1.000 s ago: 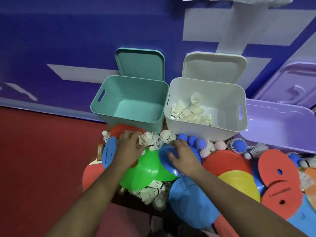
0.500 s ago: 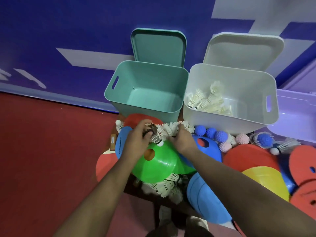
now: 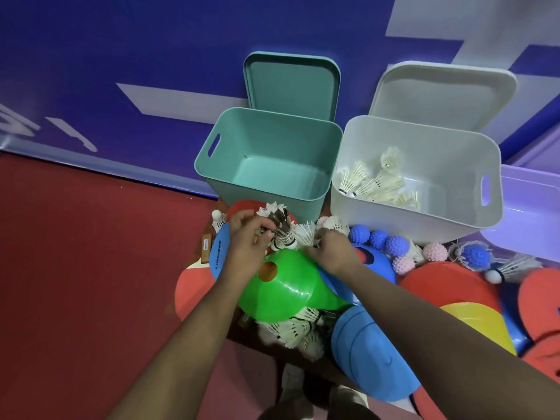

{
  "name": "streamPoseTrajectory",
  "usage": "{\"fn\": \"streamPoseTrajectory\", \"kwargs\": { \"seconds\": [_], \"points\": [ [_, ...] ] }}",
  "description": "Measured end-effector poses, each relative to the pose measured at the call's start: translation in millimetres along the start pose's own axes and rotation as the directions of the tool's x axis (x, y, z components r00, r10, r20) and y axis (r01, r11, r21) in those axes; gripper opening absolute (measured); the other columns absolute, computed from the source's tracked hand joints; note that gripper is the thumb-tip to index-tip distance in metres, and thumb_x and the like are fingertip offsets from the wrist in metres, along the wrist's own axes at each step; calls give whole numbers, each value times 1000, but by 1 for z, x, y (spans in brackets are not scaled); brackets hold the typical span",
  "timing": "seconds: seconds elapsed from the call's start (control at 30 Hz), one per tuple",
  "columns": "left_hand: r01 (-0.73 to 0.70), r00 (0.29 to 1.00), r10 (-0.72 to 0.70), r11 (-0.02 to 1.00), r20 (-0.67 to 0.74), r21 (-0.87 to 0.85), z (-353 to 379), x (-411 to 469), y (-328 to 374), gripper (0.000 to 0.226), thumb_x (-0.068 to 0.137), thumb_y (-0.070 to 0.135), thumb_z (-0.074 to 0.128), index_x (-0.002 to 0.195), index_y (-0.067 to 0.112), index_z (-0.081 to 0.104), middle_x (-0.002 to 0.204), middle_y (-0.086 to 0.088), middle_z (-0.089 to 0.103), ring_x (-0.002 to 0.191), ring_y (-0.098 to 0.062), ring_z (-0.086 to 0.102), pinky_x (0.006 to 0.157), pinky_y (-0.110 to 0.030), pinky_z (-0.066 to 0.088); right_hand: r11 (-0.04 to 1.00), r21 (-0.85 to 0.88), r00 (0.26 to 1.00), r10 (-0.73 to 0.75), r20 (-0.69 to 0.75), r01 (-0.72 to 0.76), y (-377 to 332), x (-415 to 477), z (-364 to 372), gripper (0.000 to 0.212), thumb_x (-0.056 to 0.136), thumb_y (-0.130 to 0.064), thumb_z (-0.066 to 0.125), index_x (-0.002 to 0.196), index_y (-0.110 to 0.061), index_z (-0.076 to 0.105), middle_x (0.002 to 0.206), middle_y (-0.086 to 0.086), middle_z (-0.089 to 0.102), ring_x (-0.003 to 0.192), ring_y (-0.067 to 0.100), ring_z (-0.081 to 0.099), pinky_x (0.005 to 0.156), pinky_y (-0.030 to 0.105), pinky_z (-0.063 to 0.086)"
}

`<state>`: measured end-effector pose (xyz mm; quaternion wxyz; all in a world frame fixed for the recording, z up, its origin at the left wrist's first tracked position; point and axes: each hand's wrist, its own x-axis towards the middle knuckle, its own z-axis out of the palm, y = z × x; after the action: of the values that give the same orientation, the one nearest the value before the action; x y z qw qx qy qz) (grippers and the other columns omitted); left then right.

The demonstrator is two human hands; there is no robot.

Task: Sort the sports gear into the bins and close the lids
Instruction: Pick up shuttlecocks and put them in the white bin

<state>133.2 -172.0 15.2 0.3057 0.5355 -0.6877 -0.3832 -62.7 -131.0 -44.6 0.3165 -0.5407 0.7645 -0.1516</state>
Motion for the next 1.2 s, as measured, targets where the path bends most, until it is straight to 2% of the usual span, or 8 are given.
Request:
{"fn": "streamPoseTrajectory", "kwargs": {
  "seconds": [0.17, 0.3, 0.47, 0.63, 0.77, 0.83, 1.0, 1.2],
  "points": [
    [21, 998, -19, 999, 57, -48, 4, -1, 7, 27, 97, 2, 49, 95, 29, 49, 75, 7, 47, 61, -4, 40, 60, -19, 37, 996, 92, 1000, 0, -24, 2, 0, 4, 4, 31, 80, -22, 71, 101, -9, 54, 92, 15, 68, 89, 33, 64, 73, 37, 51],
    [122, 993, -120, 972, 21, -202, 6, -3, 5, 20, 97, 4, 47, 96, 24, 48, 85, 4, 49, 74, -5, 45, 74, -28, 40, 957, 288, 997, -23, -74, 44, 5, -10, -20, 51, 77, -22, 77, 116, -14, 45, 84, 5, 67, 77, 25, 62, 72, 37, 50],
    [130, 988, -110, 970, 106, -207, -1, -12, 24, 22, 98, 3, 48, 95, 24, 50, 88, 6, 50, 76, 0, 46, 77, -19, 41, 811, 521, 962, -255, -93, 266, 13, -35, -73, 72, 86, -4, 66, 143, -36, 36, 71, -3, 46, 61, 8, 43, 67, 18, 41],
    [145, 948, -73, 965, 310, -217, -9, -20, 44, 11, 96, 18, 51, 95, 29, 53, 94, 0, 51, 86, -11, 49, 91, -46, 51, 642, 717, 957, -261, -129, 272, -19, -44, -109, 50, 91, -2, 63, 133, -21, 42, 76, 6, 42, 51, 5, 43, 47, 14, 38],
    [69, 933, -8, 985, 359, -158, -9, -24, 60, 19, 99, 16, 51, 108, 32, 56, 100, 18, 57, 90, 0, 52, 86, -22, 41, 587, 774, 971, -153, -185, 240, -47, -47, -109, 29, 91, -6, 63, 107, -15, 40, 74, 16, 54, 65, 22, 54, 61, 41, 48],
    [91, 923, -10, 977, 385, -192, -9, -23, 62, 34, 101, 9, 48, 126, 32, 51, 111, 20, 62, 100, 4, 57, 89, -15, 41, 641, 724, 967, -175, -186, 255, -52, -46, -101, 13, 94, -10, 60, 98, -10, 48, 77, 15, 61, 70, 19, 59, 69, 47, 52],
    [216, 922, -78, 916, 380, -337, -20, -8, 47, 59, 100, 8, 49, 146, 34, 24, 124, -2, 63, 108, 5, 60, 86, -10, 44, 832, 502, 968, -248, -42, 235, -63, -50, -92, 12, 100, -21, 53, 92, -29, 57, 71, -15, 58, 60, -13, 51, 64, 11, 40],
    [295, 852, -91, 897, 516, -330, -48, 14, 7, 52, 93, -3, 54, 137, 21, 42, 114, 0, 68, 100, -5, 65, 90, -21, 50, 803, 588, 985, -163, 58, 98, -109, -55, -52, 25, 103, -25, 46, 98, -14, 67, 93, 4, 71, 82, 6, 58, 84, 27, 48]
  ]
}}
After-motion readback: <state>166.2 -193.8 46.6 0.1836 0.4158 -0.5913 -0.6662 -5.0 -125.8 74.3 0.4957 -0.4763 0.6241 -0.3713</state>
